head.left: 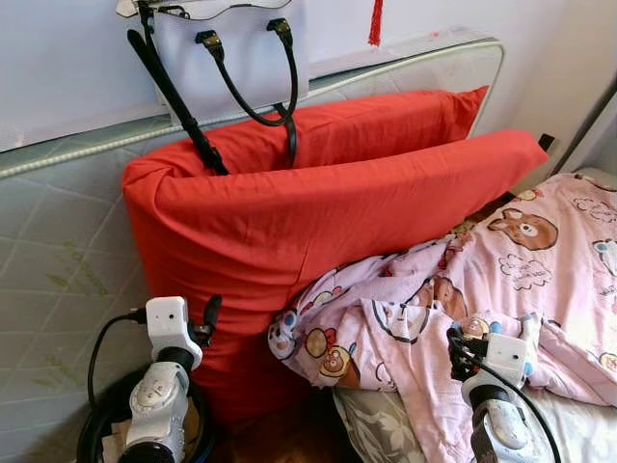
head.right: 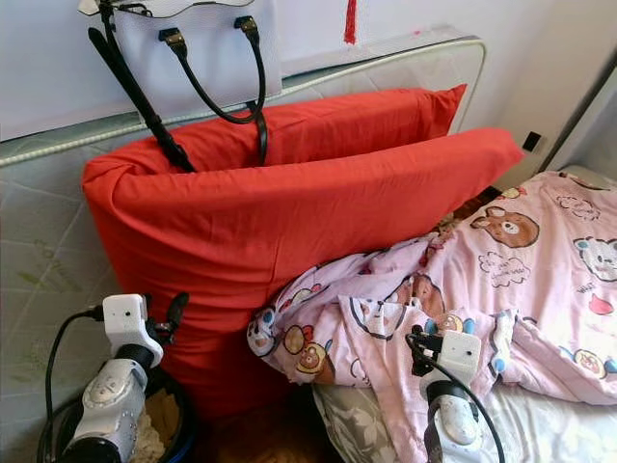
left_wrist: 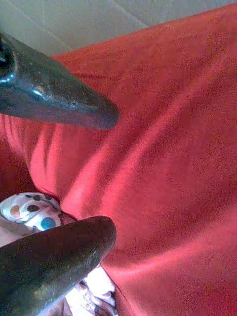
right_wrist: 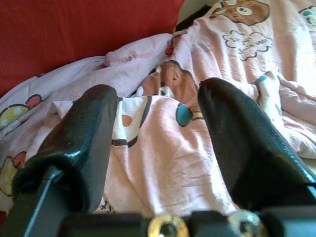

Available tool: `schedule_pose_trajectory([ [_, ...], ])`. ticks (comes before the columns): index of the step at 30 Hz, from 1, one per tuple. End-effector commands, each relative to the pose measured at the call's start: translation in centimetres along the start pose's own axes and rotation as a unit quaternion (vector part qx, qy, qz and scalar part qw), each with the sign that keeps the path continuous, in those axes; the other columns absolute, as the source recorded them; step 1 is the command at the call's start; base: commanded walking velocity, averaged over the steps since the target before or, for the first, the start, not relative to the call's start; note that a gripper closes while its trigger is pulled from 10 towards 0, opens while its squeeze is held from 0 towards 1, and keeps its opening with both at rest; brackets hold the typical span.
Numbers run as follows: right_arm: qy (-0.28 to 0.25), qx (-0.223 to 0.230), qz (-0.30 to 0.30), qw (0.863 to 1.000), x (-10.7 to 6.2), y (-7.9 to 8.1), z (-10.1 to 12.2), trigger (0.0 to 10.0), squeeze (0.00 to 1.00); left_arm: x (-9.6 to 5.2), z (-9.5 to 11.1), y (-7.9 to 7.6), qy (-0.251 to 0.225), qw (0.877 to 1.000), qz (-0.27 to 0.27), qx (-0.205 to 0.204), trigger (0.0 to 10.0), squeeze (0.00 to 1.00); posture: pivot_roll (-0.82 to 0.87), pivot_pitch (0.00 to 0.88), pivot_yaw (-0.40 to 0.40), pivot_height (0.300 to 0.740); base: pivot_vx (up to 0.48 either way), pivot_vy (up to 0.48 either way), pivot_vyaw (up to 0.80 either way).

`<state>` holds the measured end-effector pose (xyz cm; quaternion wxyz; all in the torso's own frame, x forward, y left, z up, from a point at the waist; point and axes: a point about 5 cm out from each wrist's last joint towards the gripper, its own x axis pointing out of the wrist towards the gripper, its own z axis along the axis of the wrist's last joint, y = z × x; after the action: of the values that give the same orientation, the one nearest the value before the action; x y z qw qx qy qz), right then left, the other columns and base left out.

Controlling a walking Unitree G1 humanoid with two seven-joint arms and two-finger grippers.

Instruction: Clean up the room

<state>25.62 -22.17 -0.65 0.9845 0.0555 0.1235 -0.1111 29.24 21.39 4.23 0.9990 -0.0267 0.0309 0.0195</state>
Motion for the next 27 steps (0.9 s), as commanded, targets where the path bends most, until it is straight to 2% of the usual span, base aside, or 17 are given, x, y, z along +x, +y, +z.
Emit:
schedule_pose_trajectory([
  [1, 0.010, -0.006, -0.006, 1.000, -0.1, -0.4, -0.2, 10.0, 0.00, 0.2, 0.4, 0.2, -0.003, 1.000, 0.002, 0.002, 10.0, 0.00, -0.01, 0.000, -0.025, 0.700, 0.000, 0.000, 0.00],
  [6, 0.006, -0.010, 0.006, 1.000, 0.0, 0.0, -0.1, 10.0, 0.00, 0.6, 0.8, -0.1, -0.004, 1.000, -0.003, 0.006, 10.0, 0.00, -0.01, 0.000, -0.029, 0.676, 0.000, 0.000, 0.00],
  [10, -0.008, -0.004, 0.012, 1.000, 0.0, 0.3, 0.2, 10.0, 0.00, 0.9, 1.1, -0.1, -0.006, 1.000, -0.004, 0.009, 10.0, 0.00, -0.01, 0.000, -0.033, 0.676, 0.000, 0.000, 0.00],
  [19, -0.002, -0.010, 0.030, 0.999, 0.3, 1.1, 0.3, 10.0, 0.00, 1.7, 2.2, 0.1, -0.018, 1.000, -0.005, 0.020, 10.0, 0.00, -0.01, 0.000, -0.045, 0.676, 0.000, 0.000, 0.00],
  [25, 0.022, -0.022, 0.043, 0.999, 0.3, 1.5, -0.2, 10.0, 0.00, 2.0, 2.3, -0.9, -0.018, 0.999, -0.023, 0.014, 10.0, 0.00, 0.00, 0.000, -0.050, 0.676, 0.000, 0.000, 0.00],
  [27, 0.022, -0.019, 0.050, 0.998, 0.2, 1.8, -0.3, 10.0, 0.00, 1.8, 1.8, -1.3, -0.008, 0.999, -0.036, 0.011, 10.0, 0.00, 0.00, 0.000, -0.046, 0.662, 0.000, 0.000, 0.00],
])
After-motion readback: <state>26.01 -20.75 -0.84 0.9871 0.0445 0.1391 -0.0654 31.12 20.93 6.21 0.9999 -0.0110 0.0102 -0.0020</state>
